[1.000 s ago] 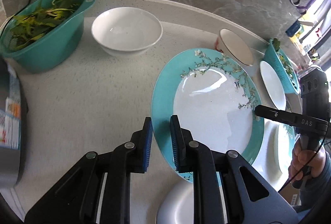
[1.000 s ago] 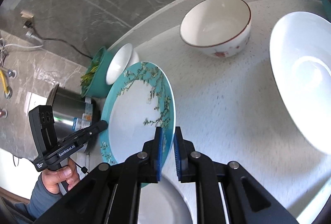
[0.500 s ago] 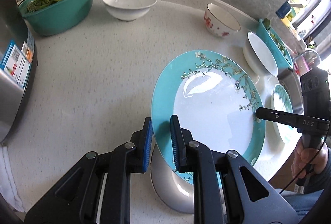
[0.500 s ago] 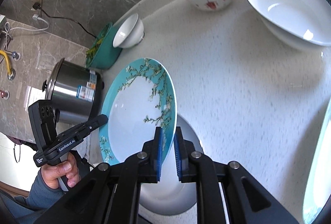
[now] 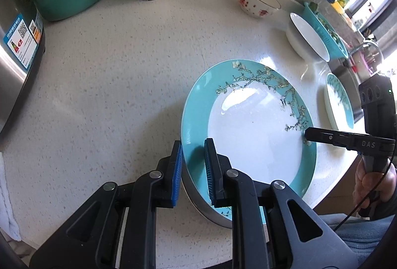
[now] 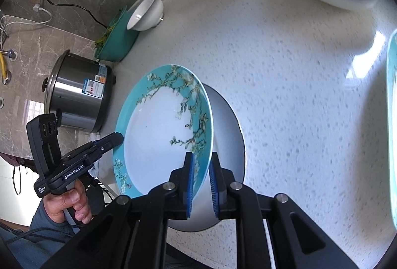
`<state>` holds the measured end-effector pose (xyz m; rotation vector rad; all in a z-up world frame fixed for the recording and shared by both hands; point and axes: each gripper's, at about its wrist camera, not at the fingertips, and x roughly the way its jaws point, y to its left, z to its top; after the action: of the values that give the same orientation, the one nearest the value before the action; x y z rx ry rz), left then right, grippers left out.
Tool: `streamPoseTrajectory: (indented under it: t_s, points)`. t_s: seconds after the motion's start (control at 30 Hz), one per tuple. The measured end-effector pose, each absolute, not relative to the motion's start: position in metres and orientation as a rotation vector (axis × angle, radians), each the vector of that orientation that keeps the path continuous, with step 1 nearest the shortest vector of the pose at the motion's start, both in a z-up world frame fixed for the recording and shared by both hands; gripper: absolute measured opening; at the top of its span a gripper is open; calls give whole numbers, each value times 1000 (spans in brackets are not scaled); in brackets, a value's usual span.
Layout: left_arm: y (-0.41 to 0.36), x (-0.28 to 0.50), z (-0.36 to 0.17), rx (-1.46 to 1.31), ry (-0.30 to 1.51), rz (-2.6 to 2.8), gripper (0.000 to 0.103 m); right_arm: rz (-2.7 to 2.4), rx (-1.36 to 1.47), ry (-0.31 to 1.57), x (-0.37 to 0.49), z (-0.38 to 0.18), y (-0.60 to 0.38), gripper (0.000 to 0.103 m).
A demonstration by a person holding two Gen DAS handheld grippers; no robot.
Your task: Organize plates and bowls
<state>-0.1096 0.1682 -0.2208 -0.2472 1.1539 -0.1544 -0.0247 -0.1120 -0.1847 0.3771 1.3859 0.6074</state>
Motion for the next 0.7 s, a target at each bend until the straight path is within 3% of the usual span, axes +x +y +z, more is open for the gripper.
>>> streamPoseTrajectory:
  t_s: [0.7]
  points:
    - [150,-107,-244,-192,1196,-185,15,563,346,1389,-36,-194,-111,18]
